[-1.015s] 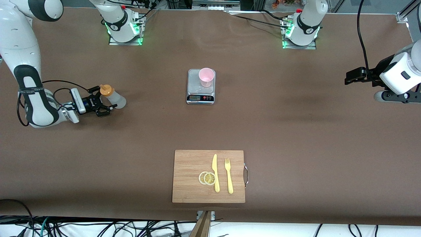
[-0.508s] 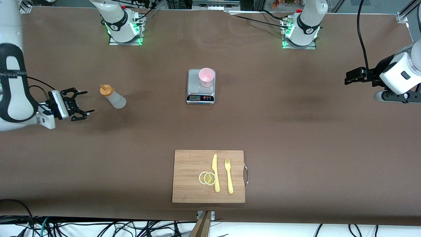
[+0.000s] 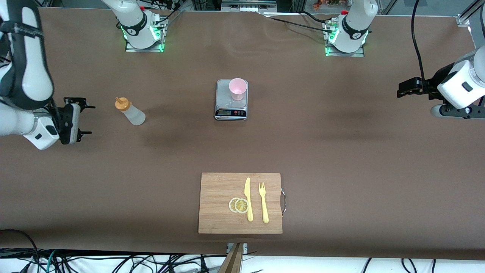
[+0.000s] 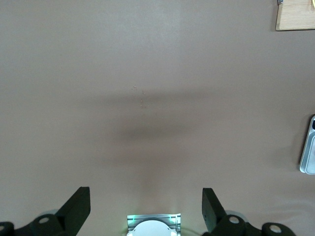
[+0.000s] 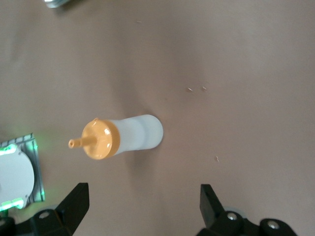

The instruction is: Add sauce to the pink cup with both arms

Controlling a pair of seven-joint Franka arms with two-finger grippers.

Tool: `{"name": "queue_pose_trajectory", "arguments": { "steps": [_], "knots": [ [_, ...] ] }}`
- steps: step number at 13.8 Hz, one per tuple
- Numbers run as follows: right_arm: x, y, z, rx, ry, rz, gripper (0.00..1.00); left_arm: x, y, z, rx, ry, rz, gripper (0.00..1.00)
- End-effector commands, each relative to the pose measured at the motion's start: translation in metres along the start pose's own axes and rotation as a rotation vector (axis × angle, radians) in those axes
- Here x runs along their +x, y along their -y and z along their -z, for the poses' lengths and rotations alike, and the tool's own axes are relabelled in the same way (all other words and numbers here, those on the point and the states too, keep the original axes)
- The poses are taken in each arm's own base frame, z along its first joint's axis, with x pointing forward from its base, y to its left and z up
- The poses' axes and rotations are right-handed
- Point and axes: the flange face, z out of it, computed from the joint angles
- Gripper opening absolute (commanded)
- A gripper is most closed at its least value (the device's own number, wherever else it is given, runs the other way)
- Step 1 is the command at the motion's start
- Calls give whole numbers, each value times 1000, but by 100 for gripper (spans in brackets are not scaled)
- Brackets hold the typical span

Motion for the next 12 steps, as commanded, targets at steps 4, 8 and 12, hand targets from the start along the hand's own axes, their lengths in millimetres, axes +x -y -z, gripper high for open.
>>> {"name": "queue_pose_trajectory", "arguments": {
  "steps": [4, 8, 12],
  "knots": [
    [55, 49, 27, -172, 118, -476, 100, -1, 1, 4, 10, 3, -23, 100],
    [87, 71, 38, -273, 105, -864, 100, -1, 1, 4, 10, 3, -23, 100],
    [88, 94, 68, -319, 5, -1225, 100, -1, -1, 4, 10, 4, -26, 100]
  ]
}}
